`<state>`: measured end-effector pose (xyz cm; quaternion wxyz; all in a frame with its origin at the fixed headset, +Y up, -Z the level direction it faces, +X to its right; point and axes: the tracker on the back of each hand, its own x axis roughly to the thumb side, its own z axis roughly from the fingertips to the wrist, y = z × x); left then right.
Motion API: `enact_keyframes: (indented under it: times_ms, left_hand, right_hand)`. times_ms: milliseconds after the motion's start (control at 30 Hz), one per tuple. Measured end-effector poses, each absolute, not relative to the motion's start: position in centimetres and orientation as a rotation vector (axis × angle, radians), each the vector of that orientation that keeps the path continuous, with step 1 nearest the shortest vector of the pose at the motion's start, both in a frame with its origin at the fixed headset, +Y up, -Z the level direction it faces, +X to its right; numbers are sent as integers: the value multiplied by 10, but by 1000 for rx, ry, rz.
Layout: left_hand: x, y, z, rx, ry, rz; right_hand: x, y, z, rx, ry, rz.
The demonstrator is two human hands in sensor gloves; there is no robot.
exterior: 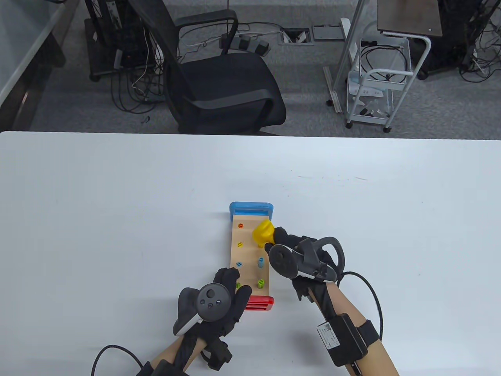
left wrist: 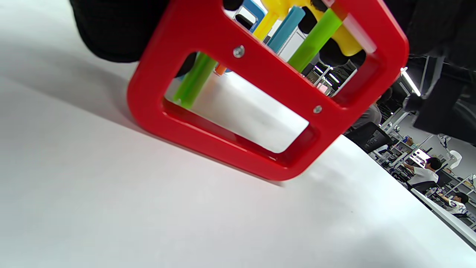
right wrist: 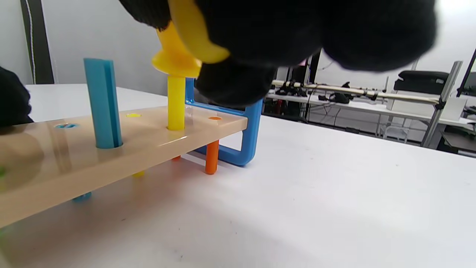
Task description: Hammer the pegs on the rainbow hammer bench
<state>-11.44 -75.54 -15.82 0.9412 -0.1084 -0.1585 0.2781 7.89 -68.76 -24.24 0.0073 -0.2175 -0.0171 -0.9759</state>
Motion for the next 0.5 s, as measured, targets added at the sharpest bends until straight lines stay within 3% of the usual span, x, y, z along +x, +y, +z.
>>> enact_keyframes:
  times_ms: [33, 133, 167, 200, 233, 267, 300, 333, 367, 433, 500]
  left_hand:
    - [-114, -755, -158, -221, -324, 567]
    - [-114, -755, -158, -222, -324, 567]
    - [-114, -756, -158, -220, -323, 567]
    - [-114, -756, -158, -220, -323, 568]
    - [-114, -756, -158, -222, -324, 567]
    - [-114, -755, -158, -221, -323, 565]
    - [-114, -755, -158, -222, -324, 565]
    - [-114, -755, -158, -221, -323, 566]
    - [-114, -755, -158, -221, -322, 567]
    - [-114, -755, -158, -220, -322, 567]
    - [-114, -755, -158, -219, -322, 566]
  right_hand:
    - [80, -684, -241, -690, -60, -3050]
    - [86, -674, -233, -722, 337, -3156]
    - [85, -678, -233, -765, 320, -3179]
    - [82, -685, -237, -780, 178, -3145]
    - [76, -698, -244, -656, -206, -3019]
    - [79, -694, -238, -638, -159, -3016]
    - [78, -691, -237, -729, 91, -3050]
    - [74, -691, -241, -757, 80, -3045]
    - [73, -691, -239, -662, -81, -3001]
    - [72, -690, -239, -693, -7, -3020]
    - [71, -683, -242, -669, -106, -3010]
